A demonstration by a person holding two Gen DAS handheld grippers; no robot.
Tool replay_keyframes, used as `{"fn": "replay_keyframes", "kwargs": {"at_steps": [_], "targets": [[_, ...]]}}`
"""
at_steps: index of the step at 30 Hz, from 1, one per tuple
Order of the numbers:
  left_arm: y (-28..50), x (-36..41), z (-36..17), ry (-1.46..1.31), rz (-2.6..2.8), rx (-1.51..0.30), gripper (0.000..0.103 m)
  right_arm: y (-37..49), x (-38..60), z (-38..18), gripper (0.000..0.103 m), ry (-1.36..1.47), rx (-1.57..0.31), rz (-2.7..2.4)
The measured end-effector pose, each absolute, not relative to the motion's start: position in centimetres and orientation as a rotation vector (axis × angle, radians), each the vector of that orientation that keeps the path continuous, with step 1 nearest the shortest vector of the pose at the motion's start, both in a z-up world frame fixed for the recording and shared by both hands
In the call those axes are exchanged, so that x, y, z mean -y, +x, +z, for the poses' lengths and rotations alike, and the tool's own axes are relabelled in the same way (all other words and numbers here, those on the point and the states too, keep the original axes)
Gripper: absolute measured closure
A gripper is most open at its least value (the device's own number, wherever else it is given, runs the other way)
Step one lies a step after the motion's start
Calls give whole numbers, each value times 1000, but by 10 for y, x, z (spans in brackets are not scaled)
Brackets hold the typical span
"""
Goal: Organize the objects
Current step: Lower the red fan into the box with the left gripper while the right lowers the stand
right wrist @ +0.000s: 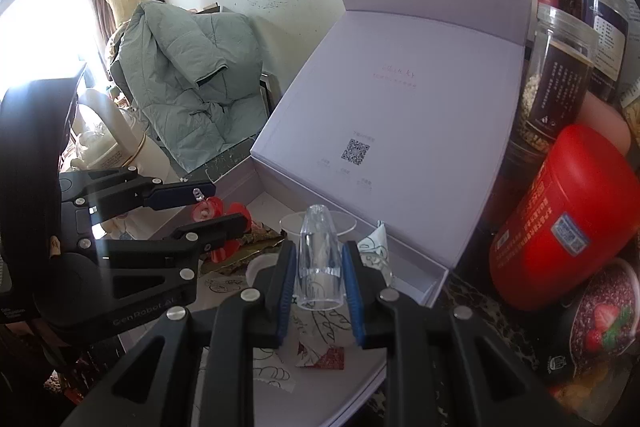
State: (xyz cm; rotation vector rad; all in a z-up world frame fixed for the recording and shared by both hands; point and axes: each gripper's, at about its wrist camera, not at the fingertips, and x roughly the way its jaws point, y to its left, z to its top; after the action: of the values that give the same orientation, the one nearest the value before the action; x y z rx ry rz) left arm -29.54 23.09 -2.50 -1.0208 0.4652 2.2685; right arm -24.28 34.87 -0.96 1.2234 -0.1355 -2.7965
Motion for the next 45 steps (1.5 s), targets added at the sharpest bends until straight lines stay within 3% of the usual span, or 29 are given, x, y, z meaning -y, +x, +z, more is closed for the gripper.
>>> {"fn": "replay_keyframes", "kwargs": {"at_steps": [33,45], "targets": [[-310,-243,-53,-1114,2159,-482,66,-249,-335,-23,80,1232,99,-2735],[-276,-211,-32,-1069,2126,-462,66,-206,-304,-12,80,1222,92,-2742]]}}
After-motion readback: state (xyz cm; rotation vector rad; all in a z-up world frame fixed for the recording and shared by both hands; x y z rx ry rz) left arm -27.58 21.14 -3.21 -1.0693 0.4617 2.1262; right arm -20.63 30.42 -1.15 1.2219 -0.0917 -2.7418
